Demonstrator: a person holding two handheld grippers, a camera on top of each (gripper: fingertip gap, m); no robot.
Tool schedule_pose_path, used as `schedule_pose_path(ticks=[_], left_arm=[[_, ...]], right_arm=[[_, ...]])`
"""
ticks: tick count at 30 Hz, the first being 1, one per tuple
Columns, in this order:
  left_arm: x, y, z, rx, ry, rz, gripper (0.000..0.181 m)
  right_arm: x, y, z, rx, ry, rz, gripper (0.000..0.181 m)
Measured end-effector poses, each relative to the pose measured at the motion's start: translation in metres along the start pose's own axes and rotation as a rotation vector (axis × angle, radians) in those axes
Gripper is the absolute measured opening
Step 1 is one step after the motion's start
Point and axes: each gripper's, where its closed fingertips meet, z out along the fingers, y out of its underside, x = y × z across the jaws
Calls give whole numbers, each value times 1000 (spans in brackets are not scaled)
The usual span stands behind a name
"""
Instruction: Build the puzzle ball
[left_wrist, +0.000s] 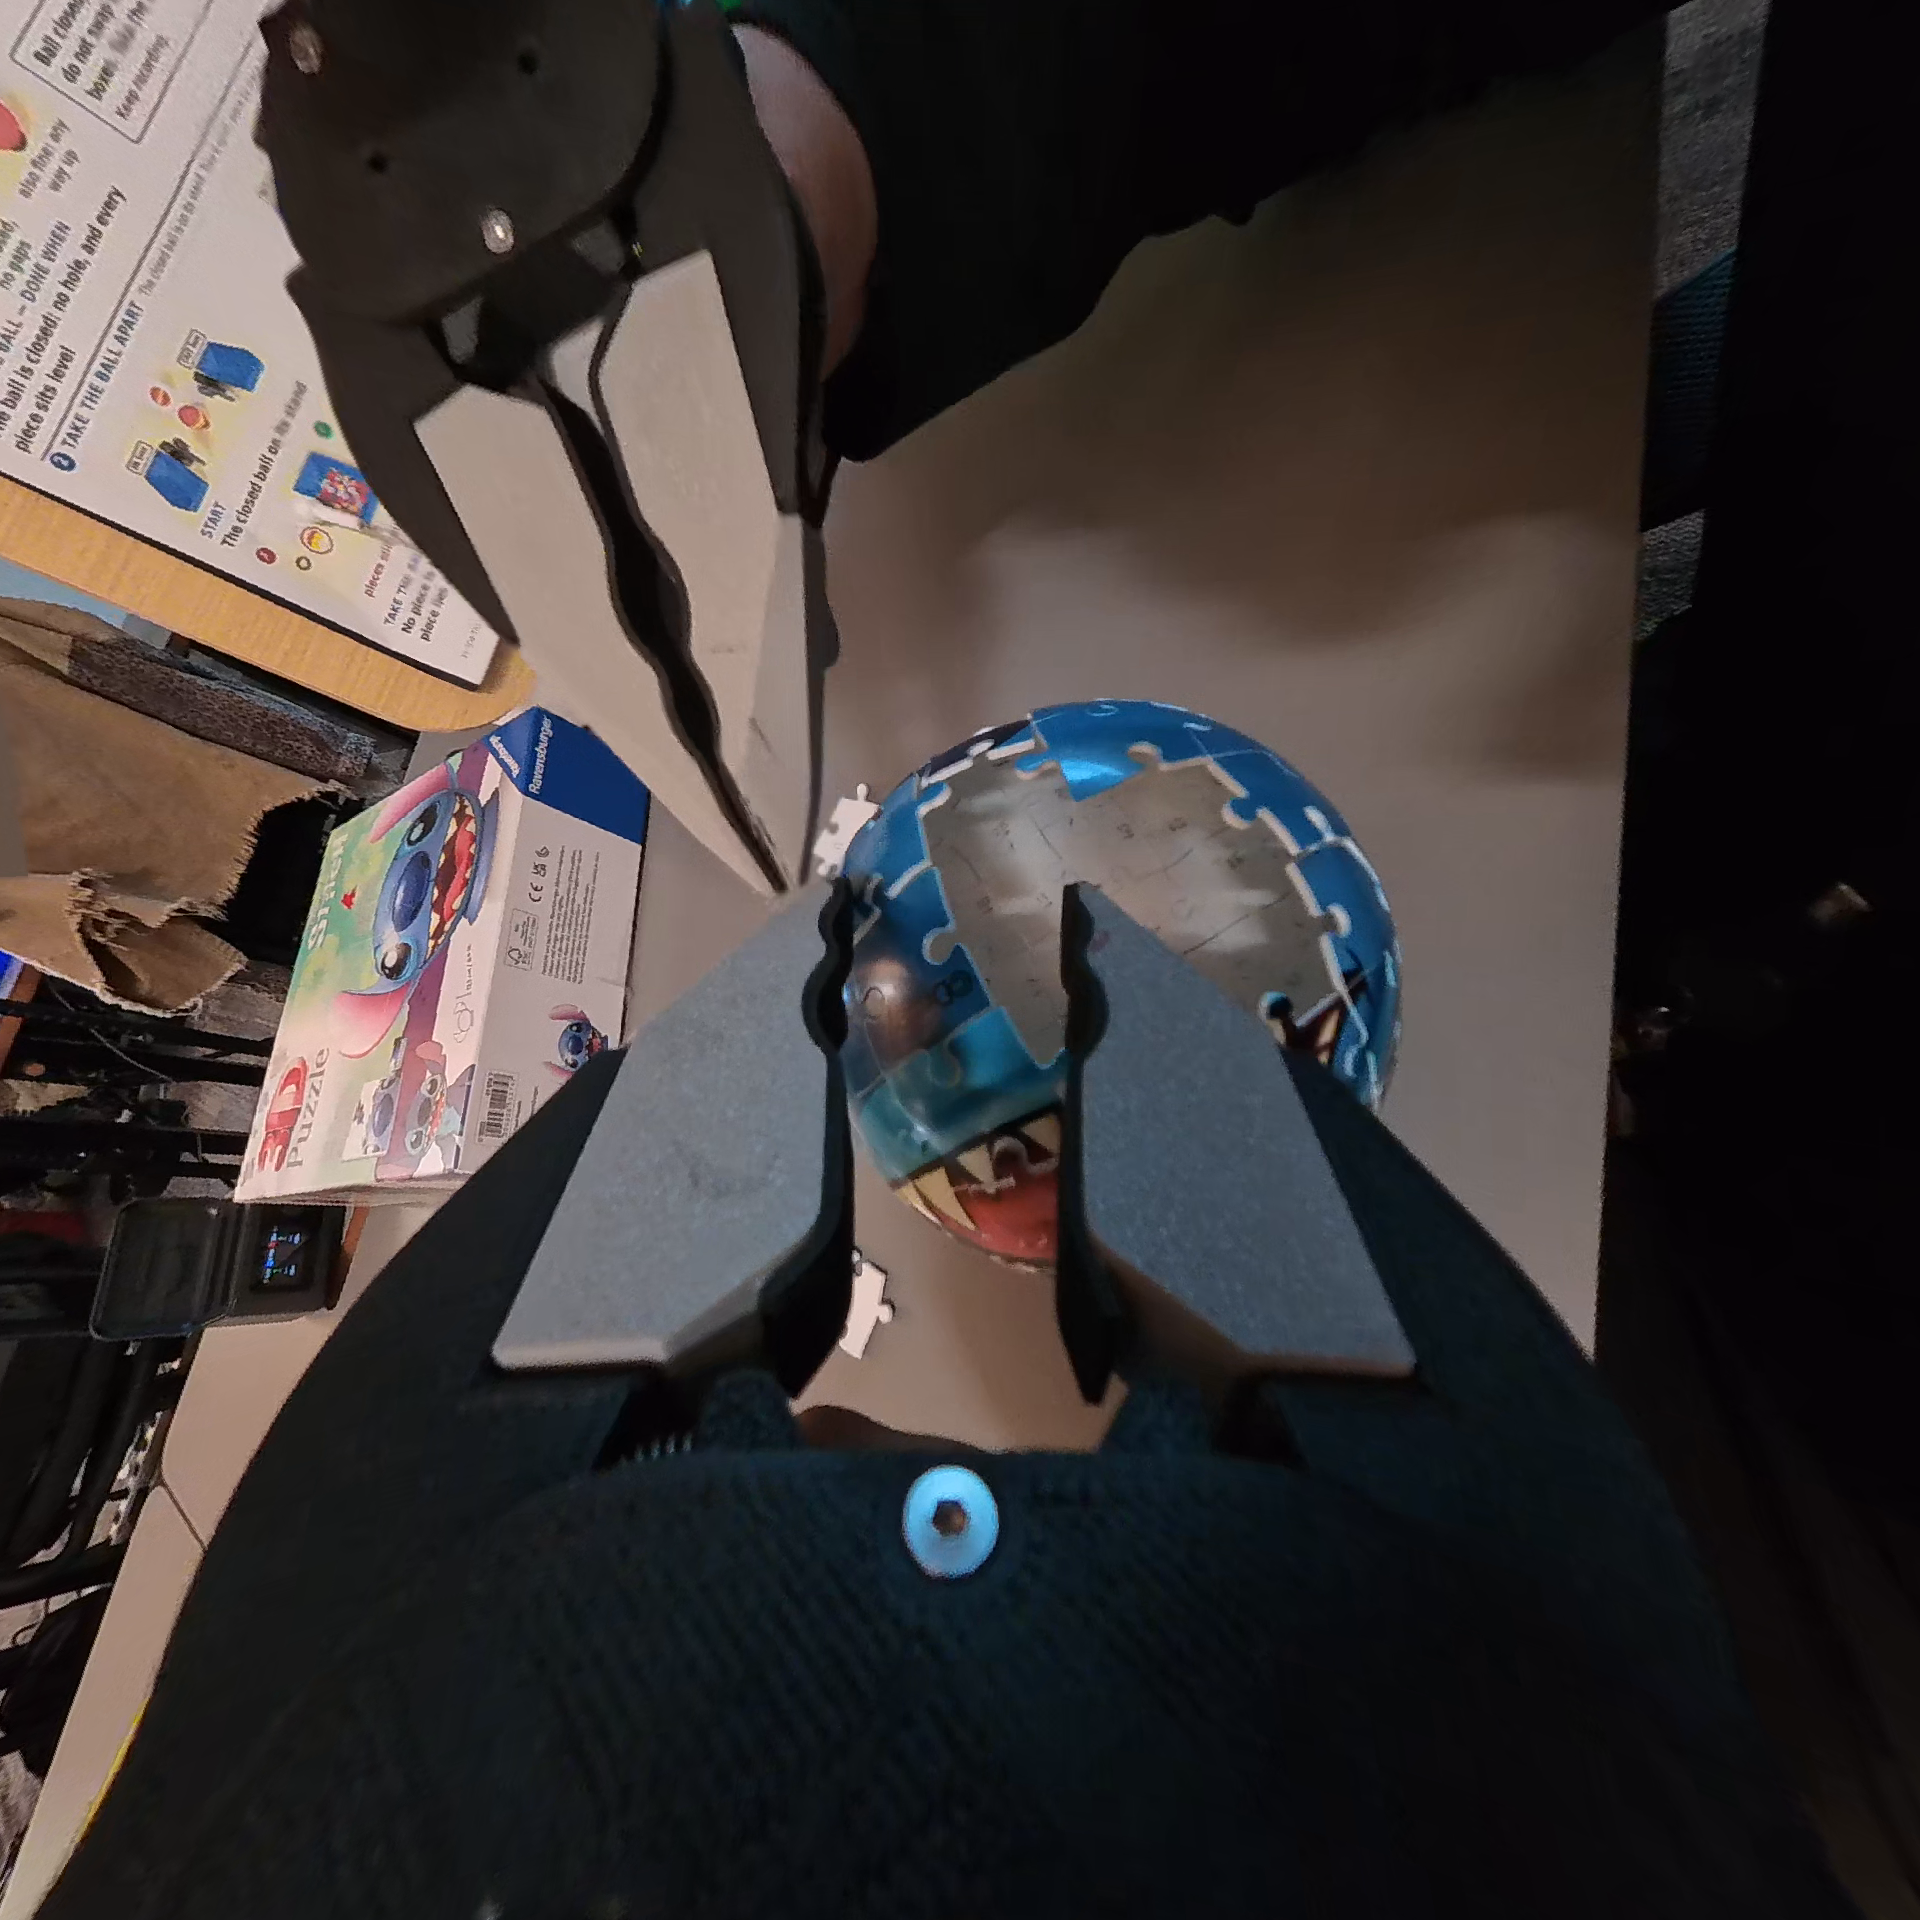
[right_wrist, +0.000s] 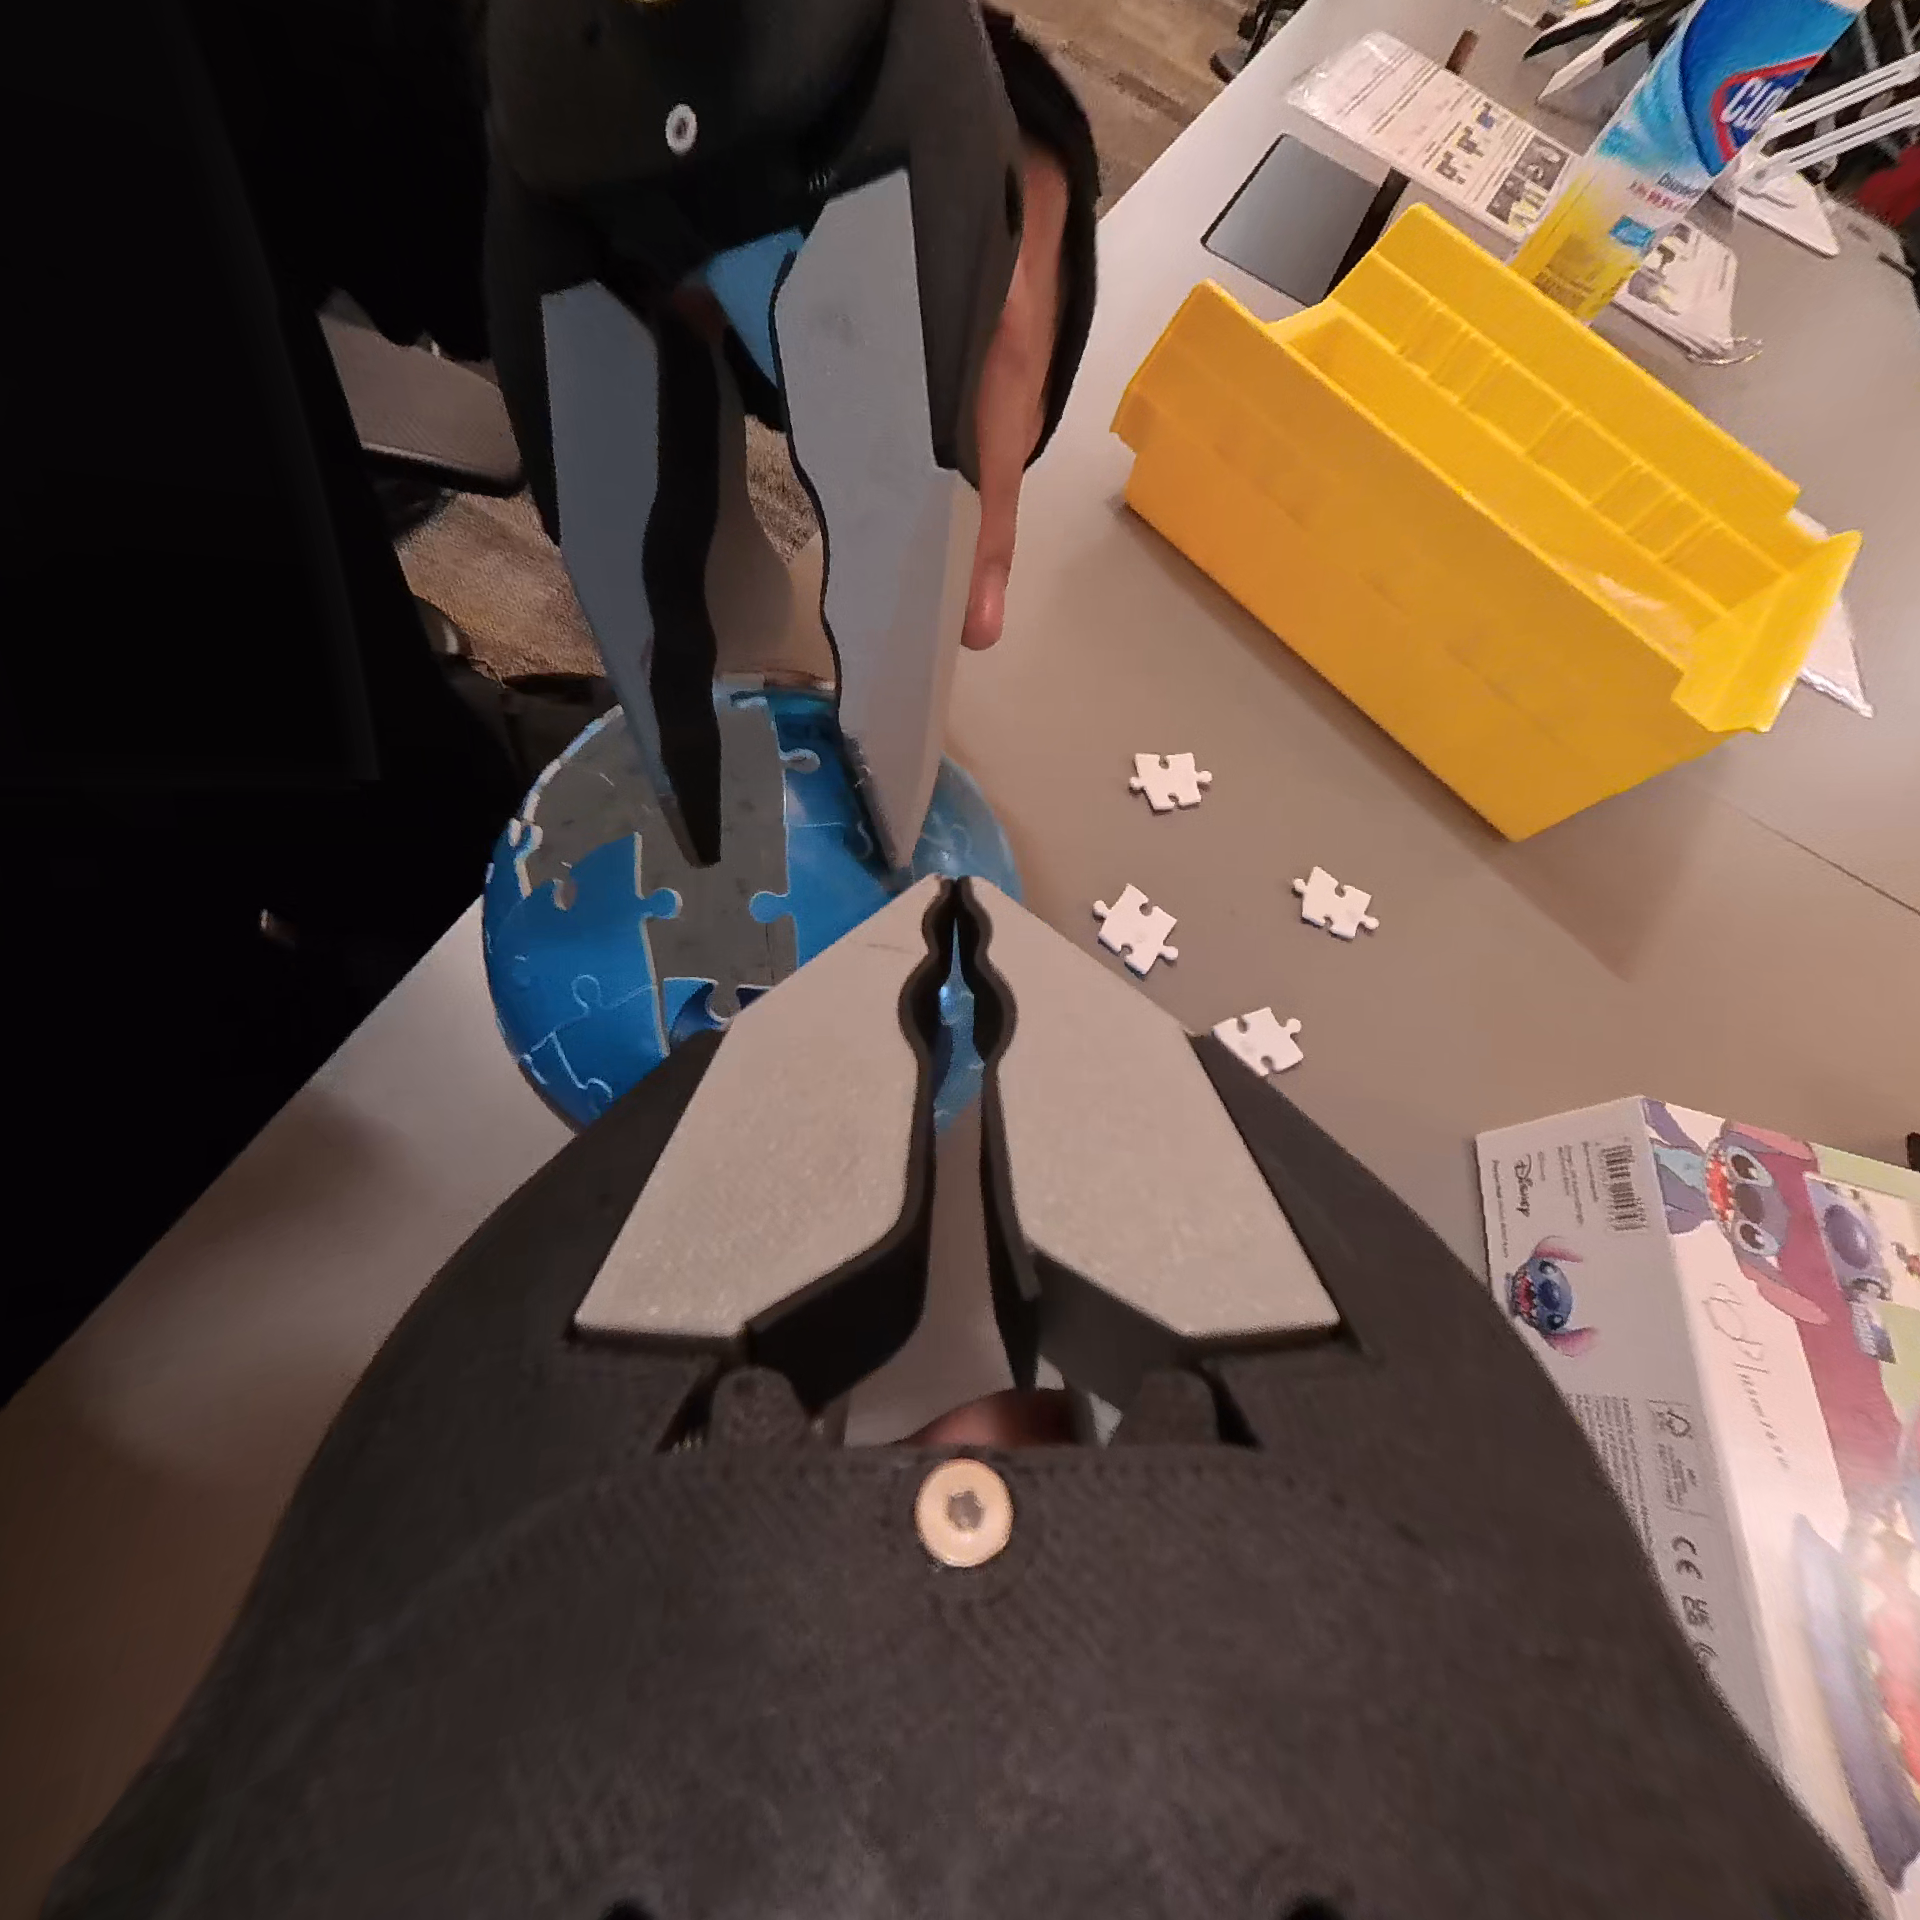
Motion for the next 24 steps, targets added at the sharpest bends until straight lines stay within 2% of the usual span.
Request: schedule_pose_path(ticks=[6,12,16,18,21,24], left_arm=[[-1,2,-1,7,-5,-12,38],[-1,2,0,2,-1,-5,36],[-1,2,-1,-1,-3,-5,37],[-2,3,-1,0,-3,-8,37],[-2,3,0,-1,-3,-8,37],[-3,3,0,-5,-8,-5,37]], right_arm=[[-14,-26,-20,115,-26,-67,0],[-22,-9,1,-8,-21,-112,0],[-15,-17,-4,31,20,-111,0],[-17,-22,-6,64,-7,-84,0],[-17,-8,3,-10,4,-111,0],[-15,-13,-1,7,31,-130,0]])
